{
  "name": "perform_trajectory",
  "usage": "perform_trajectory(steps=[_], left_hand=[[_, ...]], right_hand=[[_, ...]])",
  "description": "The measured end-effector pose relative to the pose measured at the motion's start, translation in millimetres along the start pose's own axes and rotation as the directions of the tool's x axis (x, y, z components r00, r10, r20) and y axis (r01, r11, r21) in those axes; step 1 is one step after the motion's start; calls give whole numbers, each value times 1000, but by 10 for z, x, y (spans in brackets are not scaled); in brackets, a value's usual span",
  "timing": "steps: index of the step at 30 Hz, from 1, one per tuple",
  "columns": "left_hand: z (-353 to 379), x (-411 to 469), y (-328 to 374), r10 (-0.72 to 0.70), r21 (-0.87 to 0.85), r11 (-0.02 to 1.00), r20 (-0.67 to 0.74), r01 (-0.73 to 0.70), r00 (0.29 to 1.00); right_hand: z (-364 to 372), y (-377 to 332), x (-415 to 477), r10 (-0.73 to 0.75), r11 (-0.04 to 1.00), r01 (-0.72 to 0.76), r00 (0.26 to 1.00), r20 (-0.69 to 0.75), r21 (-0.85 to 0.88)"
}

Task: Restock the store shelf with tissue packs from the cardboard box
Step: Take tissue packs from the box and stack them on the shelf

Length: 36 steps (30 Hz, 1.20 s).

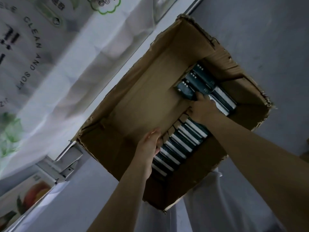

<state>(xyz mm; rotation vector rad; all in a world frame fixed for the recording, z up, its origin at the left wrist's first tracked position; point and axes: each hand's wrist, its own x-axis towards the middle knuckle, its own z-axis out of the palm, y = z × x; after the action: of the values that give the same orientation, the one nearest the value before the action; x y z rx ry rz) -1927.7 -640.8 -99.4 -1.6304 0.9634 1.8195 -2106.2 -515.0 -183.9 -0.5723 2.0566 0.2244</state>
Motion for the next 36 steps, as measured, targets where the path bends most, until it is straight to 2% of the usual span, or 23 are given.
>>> perform_trajectory(steps=[2,4,6,7,9,11,12,13,15,19,21,22,23,25,26,27,31,36], left_hand=[[11,-8,11,-2,6,1000,2,2,1000],[54,-62,36,3,22,1000,5,-3,1000],[84,-139,61,12,16,1000,2,-12,1000],[98,-185,80,13,-1,1000,4,-13,1000],[130,-292,130,10,-55,998,7,-9,1000],[162,-385,192,18,-153,988,1,-18,1000],[171,-419,219,33,-205,978,-2,-33,999],[175,-440,245,56,-242,969,2,-54,998],[196,-466,294,101,-281,956,35,-88,994],[240,-463,353,134,-262,957,25,-123,991],[231,-446,356,141,-249,959,12,-133,990],[214,-436,355,144,-244,960,7,-138,989],[194,-424,349,145,-237,961,1,-141,989],[149,-391,324,133,-245,960,-14,-132,991],[124,-365,302,124,-256,958,-20,-125,992],[99,-341,279,114,-268,956,-24,-116,993],[11,-233,181,101,-289,951,-40,-108,994],[-63,-84,71,119,-240,963,-38,-125,992]], right_hand=[[-19,2,-21,-28,994,23,999,-46,-106],[-17,0,-109,-97,993,87,988,-124,-79],[-35,-50,-255,-159,967,207,945,-287,146],[-67,-86,-358,-147,914,268,919,-367,304],[-174,-151,-590,-83,707,322,922,-379,630],[-274,-188,-838,-71,387,273,961,-267,881],[-304,-192,-950,-81,248,219,975,-205,944],[-320,-199,-1046,-93,161,166,984,-153,973],[-312,-206,-1176,-115,108,105,989,-92,989],[-321,-181,-1269,-182,150,56,983,-28,987],[-387,-145,-1203,-165,216,35,986,1,976],[-415,-110,-1123,-133,295,55,991,-16,954],[-431,-59,-1014,-86,436,98,994,-67,894],[-425,75,-751,-29,790,150,978,-208,595],[-412,128,-634,-31,895,129,973,-229,427],[-407,167,-536,-27,947,92,978,-208,308],[-447,205,-285,-41,997,47,995,-96,63],[-339,183,-22,-33,998,31,998,-52,-47]])
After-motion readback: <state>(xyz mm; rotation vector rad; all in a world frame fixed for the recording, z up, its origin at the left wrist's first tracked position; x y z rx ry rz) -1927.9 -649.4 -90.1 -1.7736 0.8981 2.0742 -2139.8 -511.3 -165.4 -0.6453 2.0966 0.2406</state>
